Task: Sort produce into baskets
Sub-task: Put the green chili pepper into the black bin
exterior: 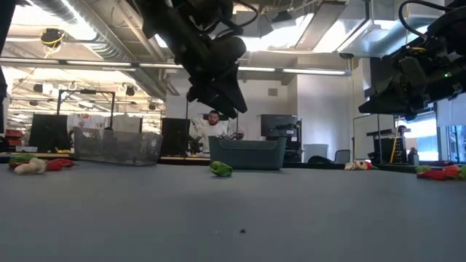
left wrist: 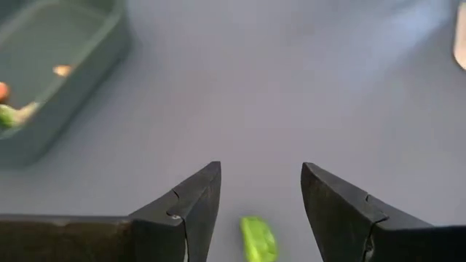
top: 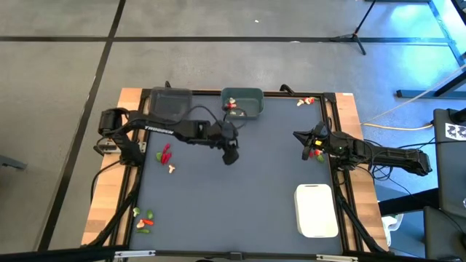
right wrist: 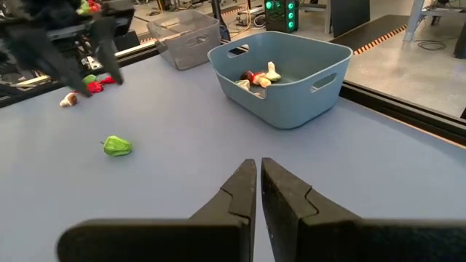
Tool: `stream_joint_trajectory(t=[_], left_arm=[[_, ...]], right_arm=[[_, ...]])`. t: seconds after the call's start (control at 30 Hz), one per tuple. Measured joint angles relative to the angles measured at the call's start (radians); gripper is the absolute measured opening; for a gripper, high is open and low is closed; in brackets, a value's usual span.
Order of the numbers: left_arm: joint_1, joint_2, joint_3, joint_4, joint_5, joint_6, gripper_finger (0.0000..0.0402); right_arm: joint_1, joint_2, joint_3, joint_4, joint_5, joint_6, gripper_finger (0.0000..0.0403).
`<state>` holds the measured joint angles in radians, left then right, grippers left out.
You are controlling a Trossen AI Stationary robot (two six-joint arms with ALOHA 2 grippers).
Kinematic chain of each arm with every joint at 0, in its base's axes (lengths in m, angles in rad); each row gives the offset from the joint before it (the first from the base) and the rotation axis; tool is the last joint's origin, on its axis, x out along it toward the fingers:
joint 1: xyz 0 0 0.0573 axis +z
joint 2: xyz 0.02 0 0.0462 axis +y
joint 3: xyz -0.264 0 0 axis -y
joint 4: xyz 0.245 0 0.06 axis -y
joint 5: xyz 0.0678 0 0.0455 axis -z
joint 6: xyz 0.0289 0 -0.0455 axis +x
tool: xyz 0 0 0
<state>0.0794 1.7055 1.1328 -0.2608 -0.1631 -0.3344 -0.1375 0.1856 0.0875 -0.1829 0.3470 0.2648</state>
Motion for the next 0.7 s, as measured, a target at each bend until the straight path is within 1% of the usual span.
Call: stream_joint_trajectory(t=[0.13,0.3,0.5,0.7], left_arm=[[-0.035,0.007,0.0,0.008,-0.007,0.0,0.0186],[-0.059,0.052,0.0,0.0,-0.048,0.002,0.0186],[-0.062,0.119,0.0,-0.001,-0.063,-0.001,0.0186],[-0.062,0.177,0.0,-0.058,-0.089,-0.007,0.0186]], right_arm=[[0.0,0.0,0.0,0.0,0.0,0.0,0.0026],[0.0,0.0,0.0,-0.001,0.0,0.0,0.0026],[0.0,0.0,0.0,-0.001,0.0,0.0,0.0026],[0.0,0.0,0.0,-0.001,0.0,0.0,0.0026]])
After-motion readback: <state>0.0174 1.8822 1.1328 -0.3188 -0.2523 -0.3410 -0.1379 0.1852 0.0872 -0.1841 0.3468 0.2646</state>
